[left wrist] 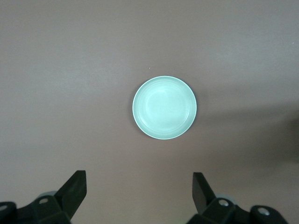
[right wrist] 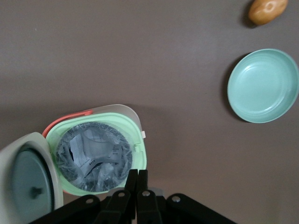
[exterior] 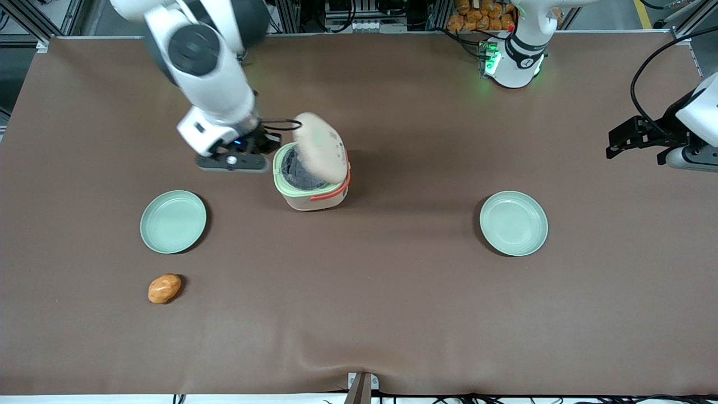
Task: Press rice cooker button with right arm
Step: 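Lift the right gripper away as the lid springs open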
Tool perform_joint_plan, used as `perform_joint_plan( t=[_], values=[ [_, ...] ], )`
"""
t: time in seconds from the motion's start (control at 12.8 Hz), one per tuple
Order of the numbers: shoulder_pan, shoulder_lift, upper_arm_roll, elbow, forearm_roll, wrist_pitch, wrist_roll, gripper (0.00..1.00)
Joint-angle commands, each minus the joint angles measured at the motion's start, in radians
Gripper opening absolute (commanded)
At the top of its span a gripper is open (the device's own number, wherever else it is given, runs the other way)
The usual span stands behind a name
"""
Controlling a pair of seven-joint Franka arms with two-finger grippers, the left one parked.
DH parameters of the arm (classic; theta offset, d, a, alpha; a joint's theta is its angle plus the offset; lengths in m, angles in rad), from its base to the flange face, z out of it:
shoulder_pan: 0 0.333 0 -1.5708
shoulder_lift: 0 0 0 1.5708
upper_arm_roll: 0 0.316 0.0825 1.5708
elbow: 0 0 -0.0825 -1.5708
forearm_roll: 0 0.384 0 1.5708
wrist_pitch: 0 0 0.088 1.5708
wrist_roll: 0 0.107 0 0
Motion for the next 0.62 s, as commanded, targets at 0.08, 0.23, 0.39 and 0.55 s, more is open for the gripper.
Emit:
perform_joint_plan(
  t=[0.08,0.23,0.39,0.55],
  values=[
    [-0.066,-0.081,-0.175,0.071,0.101,-0.091,-0.308,0.85],
    [-0.126,-0.134,-0.226,0.078,0.085,-0.158,-0.395,1.0],
    [-0.181,-0.172,-0.239,0.078,-0.002,-0.217,-0.505,1.0],
    [-0.197,-0.191,-0.266,0.074,-0.033,-0.223,-0.53,1.0]
  ],
)
